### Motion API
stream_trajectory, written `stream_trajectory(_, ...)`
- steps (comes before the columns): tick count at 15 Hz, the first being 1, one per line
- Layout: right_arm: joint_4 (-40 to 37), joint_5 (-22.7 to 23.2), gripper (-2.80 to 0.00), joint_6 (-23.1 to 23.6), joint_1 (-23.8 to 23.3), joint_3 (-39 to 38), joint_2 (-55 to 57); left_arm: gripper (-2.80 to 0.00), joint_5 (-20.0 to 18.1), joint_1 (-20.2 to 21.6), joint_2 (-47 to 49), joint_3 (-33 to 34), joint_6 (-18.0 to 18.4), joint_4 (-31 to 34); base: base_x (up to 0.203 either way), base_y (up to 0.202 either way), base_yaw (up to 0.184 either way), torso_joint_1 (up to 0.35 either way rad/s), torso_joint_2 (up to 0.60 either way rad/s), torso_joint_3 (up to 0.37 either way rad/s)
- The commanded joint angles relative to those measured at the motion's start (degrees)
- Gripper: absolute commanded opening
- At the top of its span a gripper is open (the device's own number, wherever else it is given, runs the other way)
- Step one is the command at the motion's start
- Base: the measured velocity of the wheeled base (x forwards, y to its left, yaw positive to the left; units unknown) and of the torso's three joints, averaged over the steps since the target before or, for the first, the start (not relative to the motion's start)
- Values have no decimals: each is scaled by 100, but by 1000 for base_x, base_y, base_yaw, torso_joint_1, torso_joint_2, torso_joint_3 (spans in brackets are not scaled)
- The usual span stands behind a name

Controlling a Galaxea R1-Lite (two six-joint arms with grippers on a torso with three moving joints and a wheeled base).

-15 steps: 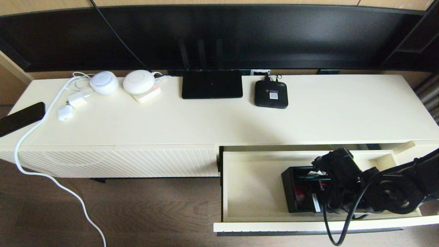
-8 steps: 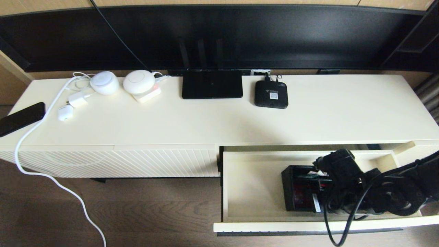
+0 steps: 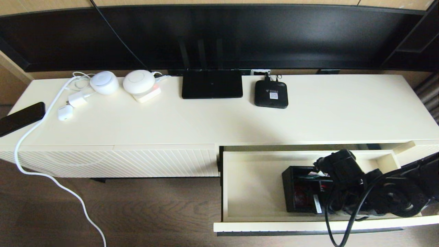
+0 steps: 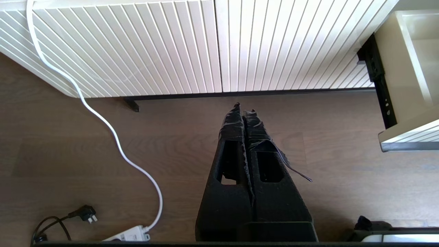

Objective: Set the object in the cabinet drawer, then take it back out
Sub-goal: Take the storage box out of the drawer and put it on the table

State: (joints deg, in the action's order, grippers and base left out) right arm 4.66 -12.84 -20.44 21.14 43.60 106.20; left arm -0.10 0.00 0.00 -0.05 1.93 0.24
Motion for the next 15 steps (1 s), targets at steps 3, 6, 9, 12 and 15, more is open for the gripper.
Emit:
stream_trajectory(3, 18, -8, -280, -4, 4, -38, -269, -280, 1, 0, 9, -4, 1, 2, 0, 0, 0, 0, 0, 0)
stream_trajectory(6, 18, -17, -280, 4, 4, -64, -494, -280, 1, 0, 9, -2, 1, 2, 0, 0, 0, 0, 0, 0)
stream_trajectory(9, 21, -17, -280, 18, 4, -152, -728, -280, 1, 0, 6, 5, 1, 2, 0, 0, 0, 0, 0, 0)
stream_trajectory(12, 10, -17, -280, 31, 4, -238, -950, -280, 1, 0, 9, -4, 1, 0, 0, 0, 0, 0, 0, 0)
stream_trajectory(15, -34, -31, -280, 40, 6, -326, -1223, -280, 1, 0, 9, 5, 1, -7, 0, 0, 0, 0, 0, 0)
